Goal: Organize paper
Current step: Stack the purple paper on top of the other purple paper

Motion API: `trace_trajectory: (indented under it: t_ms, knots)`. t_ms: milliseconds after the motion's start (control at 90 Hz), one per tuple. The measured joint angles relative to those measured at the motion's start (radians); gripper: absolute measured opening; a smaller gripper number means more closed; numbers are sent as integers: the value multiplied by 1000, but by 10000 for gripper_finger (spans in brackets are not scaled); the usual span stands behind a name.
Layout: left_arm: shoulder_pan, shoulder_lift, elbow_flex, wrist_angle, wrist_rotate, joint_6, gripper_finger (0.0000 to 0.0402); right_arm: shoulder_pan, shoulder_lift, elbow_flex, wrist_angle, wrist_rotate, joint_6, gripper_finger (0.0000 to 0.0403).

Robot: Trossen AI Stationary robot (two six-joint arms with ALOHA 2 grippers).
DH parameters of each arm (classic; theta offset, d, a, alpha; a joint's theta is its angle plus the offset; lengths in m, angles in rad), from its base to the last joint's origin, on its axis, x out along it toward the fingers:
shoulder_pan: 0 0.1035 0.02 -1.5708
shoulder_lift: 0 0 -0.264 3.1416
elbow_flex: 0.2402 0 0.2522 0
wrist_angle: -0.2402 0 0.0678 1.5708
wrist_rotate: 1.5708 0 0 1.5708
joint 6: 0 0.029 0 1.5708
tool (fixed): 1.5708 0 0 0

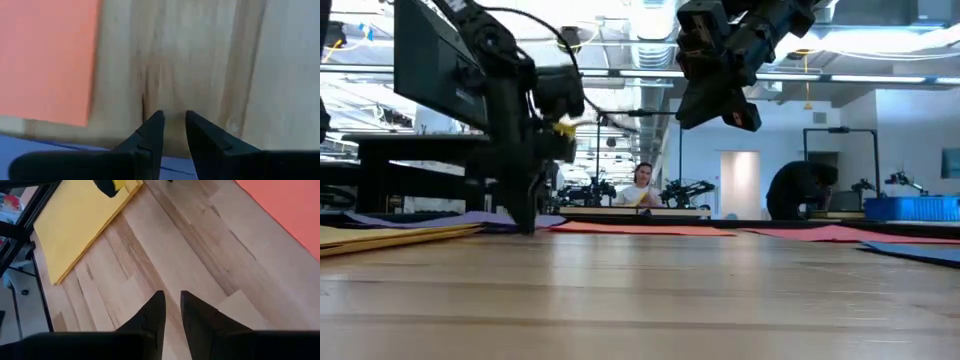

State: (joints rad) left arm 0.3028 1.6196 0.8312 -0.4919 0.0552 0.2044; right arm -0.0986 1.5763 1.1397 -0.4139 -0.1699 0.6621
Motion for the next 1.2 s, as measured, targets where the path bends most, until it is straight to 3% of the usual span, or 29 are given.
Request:
trace_trajectory:
  t_ms: [211,611,1078,1200]
  knots:
    - [18,14,3,-95,-7,-11,66,10,0,0,-2,0,19,52]
    - [44,-12,6,-155,3,-183,66,13,0,0,-3,0,19,52]
    - [33,-16,147,-176,14,-30,66,11,0,0,4,0,9,52]
    - [45,-16,198,-201,-86,58,66,11,0,0,3,0,-16,52]
